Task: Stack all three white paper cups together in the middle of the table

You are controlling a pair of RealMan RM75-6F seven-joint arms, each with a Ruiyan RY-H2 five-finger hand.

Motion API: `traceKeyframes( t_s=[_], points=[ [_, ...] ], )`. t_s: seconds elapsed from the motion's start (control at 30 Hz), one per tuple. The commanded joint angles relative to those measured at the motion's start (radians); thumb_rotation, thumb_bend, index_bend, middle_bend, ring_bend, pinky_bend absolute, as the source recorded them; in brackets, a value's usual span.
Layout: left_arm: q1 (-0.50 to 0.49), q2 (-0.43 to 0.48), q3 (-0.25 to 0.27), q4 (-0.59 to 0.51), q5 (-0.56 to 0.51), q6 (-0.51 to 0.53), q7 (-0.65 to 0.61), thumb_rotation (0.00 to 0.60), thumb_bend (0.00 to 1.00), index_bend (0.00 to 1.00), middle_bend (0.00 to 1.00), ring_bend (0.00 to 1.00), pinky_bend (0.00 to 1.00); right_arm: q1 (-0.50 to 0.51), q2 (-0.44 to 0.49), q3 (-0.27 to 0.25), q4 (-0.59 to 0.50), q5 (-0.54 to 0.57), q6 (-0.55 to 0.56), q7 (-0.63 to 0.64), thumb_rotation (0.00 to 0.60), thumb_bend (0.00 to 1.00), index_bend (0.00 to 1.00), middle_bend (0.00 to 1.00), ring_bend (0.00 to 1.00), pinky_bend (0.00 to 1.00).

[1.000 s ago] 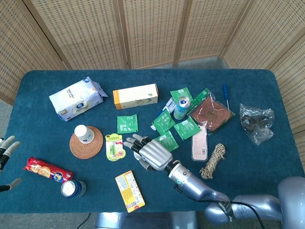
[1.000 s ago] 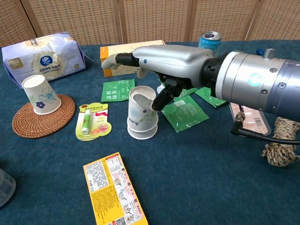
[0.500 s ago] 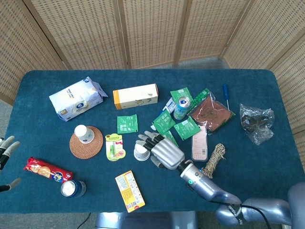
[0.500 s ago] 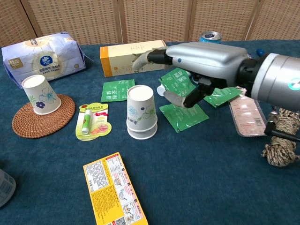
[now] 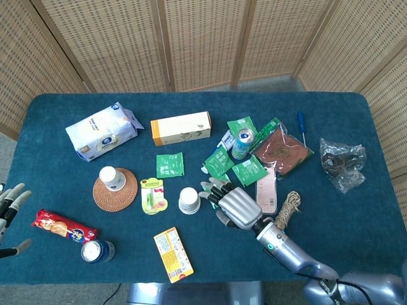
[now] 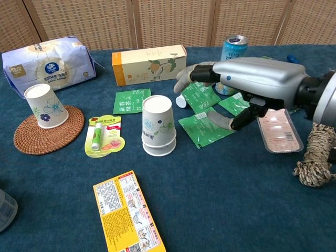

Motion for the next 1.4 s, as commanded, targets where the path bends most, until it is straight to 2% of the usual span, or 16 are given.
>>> traceKeyframes(
  t_s=[0.03, 0.47, 0.83, 1.1, 1.23, 1.4],
  points=[
    [-0.002, -0.002, -0.002, 0.001, -0.006, -0.004, 0.002, 0.600, 0.23, 0.00, 0.00, 0.00, 0.00, 0.003, -0.016, 0.005, 0.016, 0.000, -0.012, 0.001, 0.600, 0.57, 0.18, 0.00, 0.00, 0.19],
    [-0.003, 0.003, -0.003, 0.007, -0.010, -0.005, -0.014, 0.600, 0.23, 0.00, 0.00, 0.00, 0.00, 0.010, -0.088, 0.012, 0.071, 0.016, -0.057, -0.040, 0.600, 0.57, 0.20, 0.00, 0.00, 0.19],
    [-0.004, 0.003, -0.003, 0.008, -0.011, -0.007, -0.012, 0.600, 0.23, 0.00, 0.00, 0.00, 0.00, 0.002, -0.094, 0.021, 0.076, 0.015, -0.054, -0.052, 0.600, 0.57, 0.21, 0.00, 0.00, 0.19],
    [-0.006, -0.002, -0.001, 0.009, -0.011, -0.014, 0.000, 0.600, 0.23, 0.00, 0.00, 0.00, 0.00, -0.033, 0.006, 0.055, -0.008, -0.024, 0.036, -0.017, 0.600, 0.57, 0.01, 0.00, 0.00, 0.19],
    [-0.010, -0.006, -0.003, 0.007, -0.012, -0.020, 0.007, 0.600, 0.23, 0.00, 0.00, 0.00, 0.00, -0.091, 0.066, 0.046, -0.033, -0.069, 0.137, 0.042, 0.600, 0.57, 0.00, 0.00, 0.00, 0.19],
    [-0.021, -0.013, -0.015, -0.005, -0.023, -0.026, 0.010, 0.600, 0.23, 0.00, 0.00, 0.00, 0.00, -0.164, 0.131, 0.014, 0.004, -0.117, 0.234, 0.126, 0.600, 0.45, 0.00, 0.00, 0.00, 0.19]
  ],
)
